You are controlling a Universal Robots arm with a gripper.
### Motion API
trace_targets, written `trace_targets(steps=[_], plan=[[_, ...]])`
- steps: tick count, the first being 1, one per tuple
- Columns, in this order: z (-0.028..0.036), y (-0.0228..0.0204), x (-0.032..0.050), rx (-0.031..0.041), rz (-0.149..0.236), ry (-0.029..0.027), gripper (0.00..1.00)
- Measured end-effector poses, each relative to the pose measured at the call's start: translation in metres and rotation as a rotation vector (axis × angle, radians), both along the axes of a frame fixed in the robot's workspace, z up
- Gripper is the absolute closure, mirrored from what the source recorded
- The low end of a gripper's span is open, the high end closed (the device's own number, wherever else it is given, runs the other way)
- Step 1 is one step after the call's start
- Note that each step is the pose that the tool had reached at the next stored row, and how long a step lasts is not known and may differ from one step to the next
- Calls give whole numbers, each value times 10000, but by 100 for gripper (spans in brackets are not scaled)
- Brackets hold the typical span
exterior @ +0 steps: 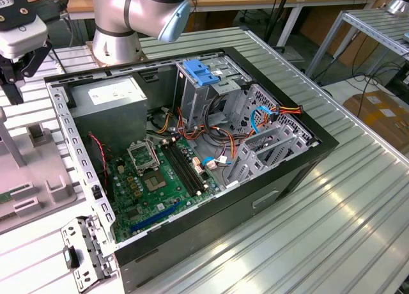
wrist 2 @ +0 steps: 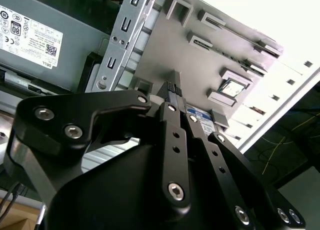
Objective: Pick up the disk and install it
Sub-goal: 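Reach for the disk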
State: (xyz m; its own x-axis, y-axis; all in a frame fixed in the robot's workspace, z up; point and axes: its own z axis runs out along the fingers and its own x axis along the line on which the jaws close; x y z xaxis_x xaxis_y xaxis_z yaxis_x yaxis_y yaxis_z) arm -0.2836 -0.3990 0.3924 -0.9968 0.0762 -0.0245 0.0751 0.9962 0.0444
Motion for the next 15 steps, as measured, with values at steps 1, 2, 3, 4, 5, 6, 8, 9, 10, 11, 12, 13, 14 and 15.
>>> trace_targets(steps=[1, 2, 3, 4, 5, 6, 8, 9, 10, 11, 12, 13, 14, 15], plan=[[0, 0, -6, 0, 0, 0, 89], [0, 0, -10, 0, -1, 0, 89], [0, 0, -14, 0, 0, 0, 89], [0, 0, -18, 0, 0, 1, 89], [0, 0, -24, 0, 0, 0, 89], [0, 0, -28, 0, -1, 0, 89], [0, 0, -36, 0, 0, 0, 89], [0, 0, -39, 0, 0, 0, 89], [0, 0, -42, 0, 0, 0, 89], [0, 0, -47, 0, 0, 0, 89], [0, 0, -50, 0, 0, 0, 89], [0, 0, -54, 0, 0, 0, 89], [0, 0, -57, 0, 0, 0, 89], [0, 0, -61, 0, 1, 1, 89]])
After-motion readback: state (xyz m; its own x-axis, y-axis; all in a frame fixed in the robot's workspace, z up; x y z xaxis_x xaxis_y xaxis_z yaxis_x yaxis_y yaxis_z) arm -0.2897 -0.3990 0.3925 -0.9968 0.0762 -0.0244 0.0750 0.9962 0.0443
